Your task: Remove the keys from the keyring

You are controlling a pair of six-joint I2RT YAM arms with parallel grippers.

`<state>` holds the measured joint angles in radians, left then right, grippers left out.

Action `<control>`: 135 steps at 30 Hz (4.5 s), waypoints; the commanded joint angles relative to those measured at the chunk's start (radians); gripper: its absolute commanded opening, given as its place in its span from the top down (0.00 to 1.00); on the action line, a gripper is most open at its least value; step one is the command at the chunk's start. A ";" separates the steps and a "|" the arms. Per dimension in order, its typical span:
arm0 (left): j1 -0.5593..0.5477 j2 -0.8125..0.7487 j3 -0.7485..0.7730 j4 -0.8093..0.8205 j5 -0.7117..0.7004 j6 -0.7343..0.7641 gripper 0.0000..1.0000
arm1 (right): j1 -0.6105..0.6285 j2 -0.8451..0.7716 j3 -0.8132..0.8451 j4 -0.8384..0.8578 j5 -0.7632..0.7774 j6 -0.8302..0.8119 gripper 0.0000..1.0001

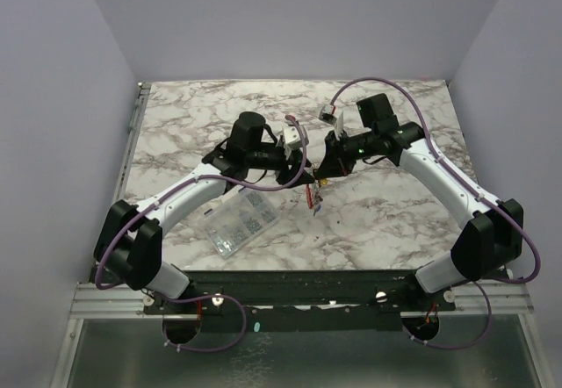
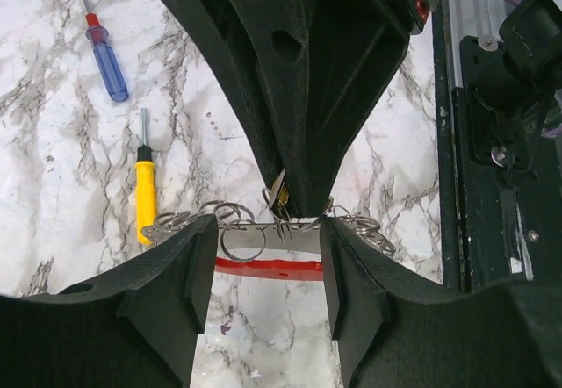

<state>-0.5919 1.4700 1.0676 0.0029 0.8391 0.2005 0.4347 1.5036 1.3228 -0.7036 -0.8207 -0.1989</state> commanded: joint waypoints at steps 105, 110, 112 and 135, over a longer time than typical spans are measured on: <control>-0.045 0.069 0.023 0.080 -0.061 0.033 0.51 | -0.086 0.024 0.034 -0.016 -0.096 0.039 0.99; -0.054 0.079 0.032 0.079 -0.069 0.036 0.56 | -0.085 0.019 0.024 -0.016 -0.101 0.039 0.99; -0.057 0.083 0.032 0.080 -0.069 0.034 0.60 | -0.084 0.016 0.024 -0.016 -0.100 0.038 0.99; 0.021 0.027 -0.005 0.194 0.060 -0.145 1.00 | -0.100 0.051 0.013 -0.068 0.005 -0.037 0.99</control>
<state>-0.5877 1.5394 1.0721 0.1104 0.8429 0.1116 0.3443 1.5284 1.3285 -0.7315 -0.8474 -0.2092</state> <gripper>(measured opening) 0.018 0.074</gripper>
